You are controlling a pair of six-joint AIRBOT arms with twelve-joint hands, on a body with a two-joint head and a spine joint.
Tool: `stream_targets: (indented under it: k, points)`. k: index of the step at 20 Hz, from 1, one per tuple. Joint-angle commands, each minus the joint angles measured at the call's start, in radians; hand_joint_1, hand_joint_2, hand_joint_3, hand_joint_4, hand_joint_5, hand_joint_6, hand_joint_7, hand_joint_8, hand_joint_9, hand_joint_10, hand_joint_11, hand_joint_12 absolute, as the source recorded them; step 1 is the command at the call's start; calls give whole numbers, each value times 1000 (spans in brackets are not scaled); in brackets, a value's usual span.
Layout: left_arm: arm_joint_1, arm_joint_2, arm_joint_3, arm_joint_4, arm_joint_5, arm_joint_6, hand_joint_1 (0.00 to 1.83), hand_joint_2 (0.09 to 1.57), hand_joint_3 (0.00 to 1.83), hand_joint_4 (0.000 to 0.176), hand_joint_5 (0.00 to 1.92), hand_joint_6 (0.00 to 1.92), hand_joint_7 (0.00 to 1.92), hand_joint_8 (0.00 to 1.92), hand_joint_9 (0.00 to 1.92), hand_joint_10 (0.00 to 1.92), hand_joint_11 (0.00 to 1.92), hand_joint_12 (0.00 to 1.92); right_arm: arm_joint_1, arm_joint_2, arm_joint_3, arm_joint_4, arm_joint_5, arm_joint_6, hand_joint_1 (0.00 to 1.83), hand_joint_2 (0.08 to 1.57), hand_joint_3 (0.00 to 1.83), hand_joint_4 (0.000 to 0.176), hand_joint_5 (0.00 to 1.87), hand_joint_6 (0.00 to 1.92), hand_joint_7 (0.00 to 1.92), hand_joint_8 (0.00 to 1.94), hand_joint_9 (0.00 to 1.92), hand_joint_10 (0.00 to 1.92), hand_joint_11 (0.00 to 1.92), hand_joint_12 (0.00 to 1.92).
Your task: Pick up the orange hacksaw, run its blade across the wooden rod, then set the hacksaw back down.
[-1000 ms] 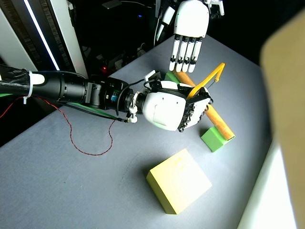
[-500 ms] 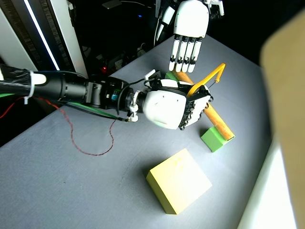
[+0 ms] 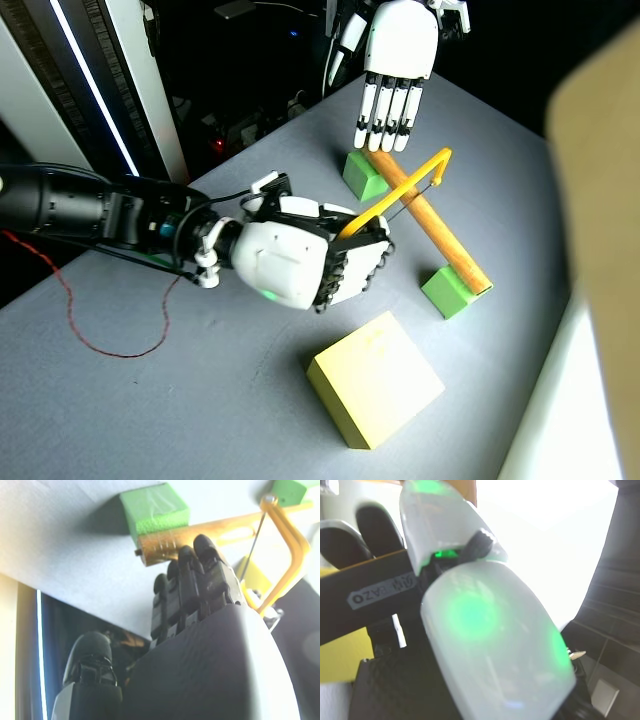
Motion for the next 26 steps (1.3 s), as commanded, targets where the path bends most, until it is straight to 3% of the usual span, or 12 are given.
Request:
stream_targets:
  k: [1,5,6,9,10,11,13,16,18,21,23,26]
  points:
    - [-9,-2,-3,-20,-12,-3,65,1288,1,0,176,2,221,1,194,0,0,469,-2,13,-13,-57,120,10,1367,1160,0,0,800,1033,899,1120,883,1400,854,1486]
    - [-9,-2,-3,-20,-12,-3,81,1285,0,0,182,5,236,4,205,5,0,464,-12,39,-42,-57,133,12,1362,1175,1,0,743,1083,866,1171,887,1412,896,1442]
    - [-9,-1,-3,-20,-12,-3,98,1280,0,0,192,6,236,3,207,4,0,486,-8,39,-42,-59,137,12,1265,1161,0,0,812,1065,964,1178,939,1226,879,1472]
    - [-9,-1,-2,-20,-12,-3,57,1292,3,0,159,2,210,0,190,0,0,452,17,62,-62,-65,148,2,1239,1157,2,0,832,1057,982,1189,975,1132,871,1469]
    - [-9,-1,-2,-20,-12,-3,53,1292,3,0,162,4,213,2,193,2,0,448,23,79,-78,-65,148,-2,1339,1164,5,0,785,1041,903,1158,901,1359,860,1457]
    - [-9,-1,-2,-20,-12,-3,72,1290,1,0,166,5,219,4,198,3,0,447,26,105,-101,-64,150,-2,1260,1154,0,0,840,1032,972,1173,962,1209,895,1455]
    - [-9,-1,-1,-20,-12,-3,76,1290,1,0,167,5,220,4,198,3,0,446,26,147,-140,-51,153,-9,1245,1150,0,0,854,1025,988,1170,992,1135,905,1441]
    - [-9,-1,0,-20,-12,-3,77,1285,0,0,163,3,204,0,185,0,0,444,15,222,-204,-32,172,-26,1344,1152,5,0,813,1001,917,1131,925,1333,913,1438]
    - [-10,-1,0,-20,-12,-3,38,1292,1,0,141,2,178,2,154,5,0,372,-10,274,-242,-32,180,-18,1369,1153,0,0,810,1015,901,1110,914,1363,903,1422]
    - [-10,-1,1,-20,-12,-3,63,1286,0,0,170,4,210,4,184,7,0,449,-69,313,-285,-31,220,-2,1368,1156,1,0,809,1018,888,1134,905,1373,892,1403]
    - [-10,-1,1,-20,-12,-3,24,1295,2,0,153,1,198,1,177,2,0,414,-97,318,-291,-30,230,6,1379,1118,0,0,893,879,976,1015,993,1294,897,1438]
    - [-13,-4,2,-20,-12,-3,39,1292,0,0,126,4,174,1,154,1,0,359,-158,297,-288,-29,284,21,1368,1153,0,0,812,1022,900,1116,903,1366,870,1411]
